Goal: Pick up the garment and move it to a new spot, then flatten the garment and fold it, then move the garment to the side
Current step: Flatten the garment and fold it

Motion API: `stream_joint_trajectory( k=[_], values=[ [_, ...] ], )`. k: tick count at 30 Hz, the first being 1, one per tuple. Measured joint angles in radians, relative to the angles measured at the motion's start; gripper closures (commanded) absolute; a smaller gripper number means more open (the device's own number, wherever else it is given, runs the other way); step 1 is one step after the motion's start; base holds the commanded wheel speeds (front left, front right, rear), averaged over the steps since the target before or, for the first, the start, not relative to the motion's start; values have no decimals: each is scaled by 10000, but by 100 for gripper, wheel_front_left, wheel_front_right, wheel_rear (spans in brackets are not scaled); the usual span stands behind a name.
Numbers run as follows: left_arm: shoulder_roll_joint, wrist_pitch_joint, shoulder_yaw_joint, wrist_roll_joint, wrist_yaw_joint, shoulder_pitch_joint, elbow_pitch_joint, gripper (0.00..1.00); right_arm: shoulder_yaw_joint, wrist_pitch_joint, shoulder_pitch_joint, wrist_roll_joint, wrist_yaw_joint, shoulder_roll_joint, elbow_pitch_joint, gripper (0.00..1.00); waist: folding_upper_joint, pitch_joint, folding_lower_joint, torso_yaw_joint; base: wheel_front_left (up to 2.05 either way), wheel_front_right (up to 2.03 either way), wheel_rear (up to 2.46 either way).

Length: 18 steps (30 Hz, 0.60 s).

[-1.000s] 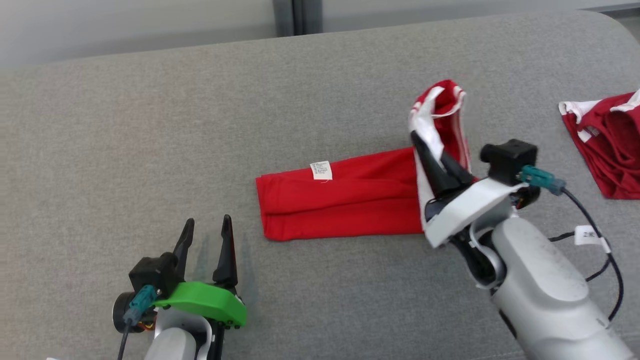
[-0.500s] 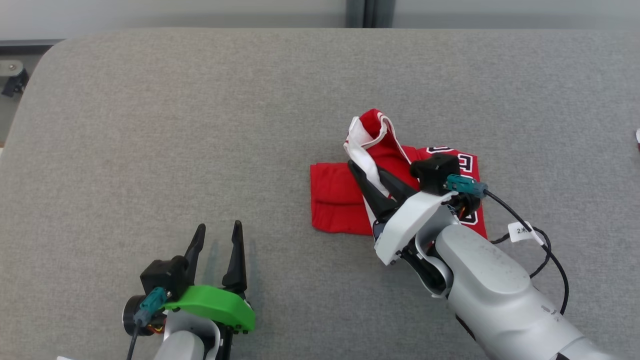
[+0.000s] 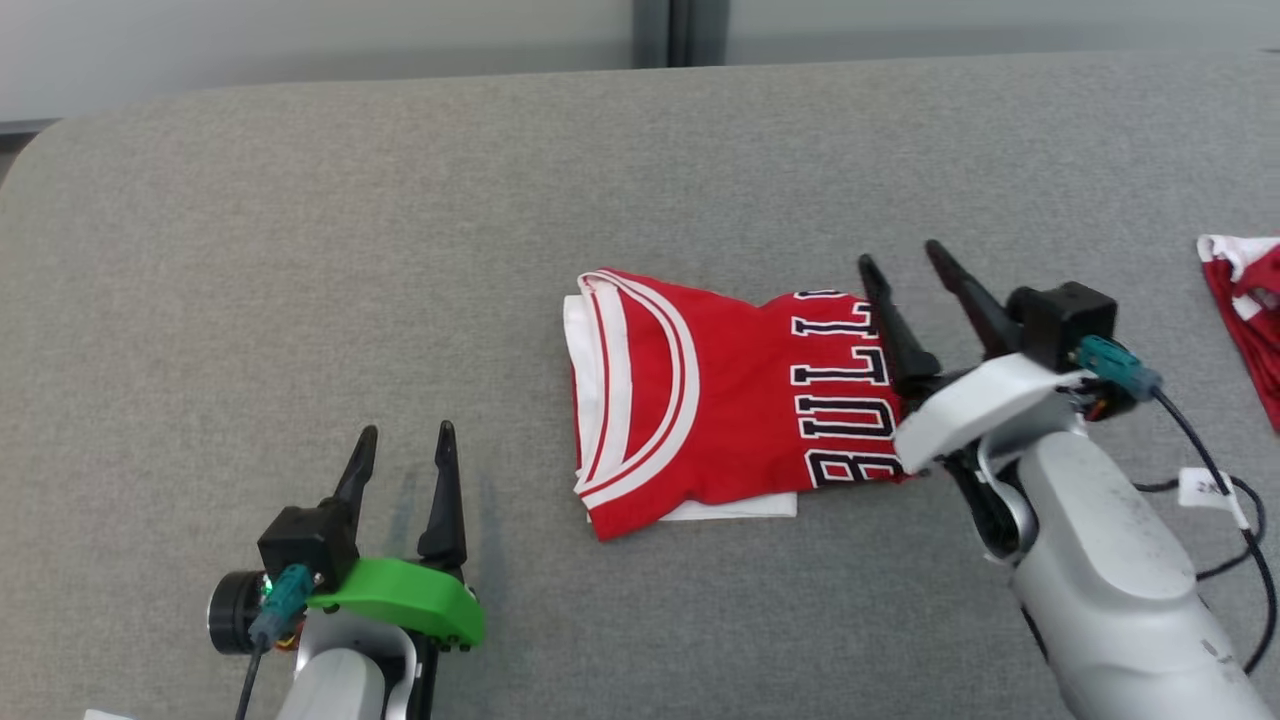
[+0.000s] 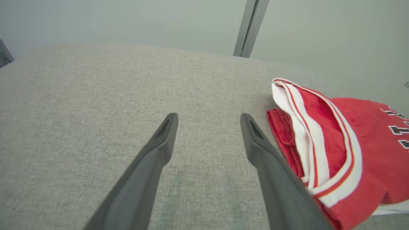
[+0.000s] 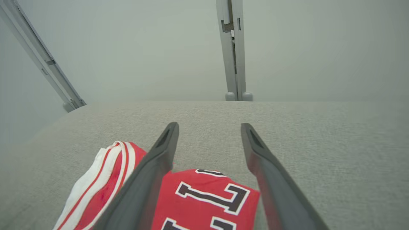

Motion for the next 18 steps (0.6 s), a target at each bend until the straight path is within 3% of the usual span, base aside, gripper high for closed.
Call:
stream_joint_trajectory(
  k=[8, 18],
  values=[
    [0, 0, 518, 813, -79, 55, -280, 0, -2259, -2, 1621, -1549, 0, 107, -830, 0, 0, -307, 0, -667, 0, 0, 0],
    [2, 0, 773, 1156, 15, 1321, -686, 0, -2631, -2, 3421, -2044, 0, 414, -849, 0, 0, -1138, 0, -1017, 0, 0, 0]
  ],
)
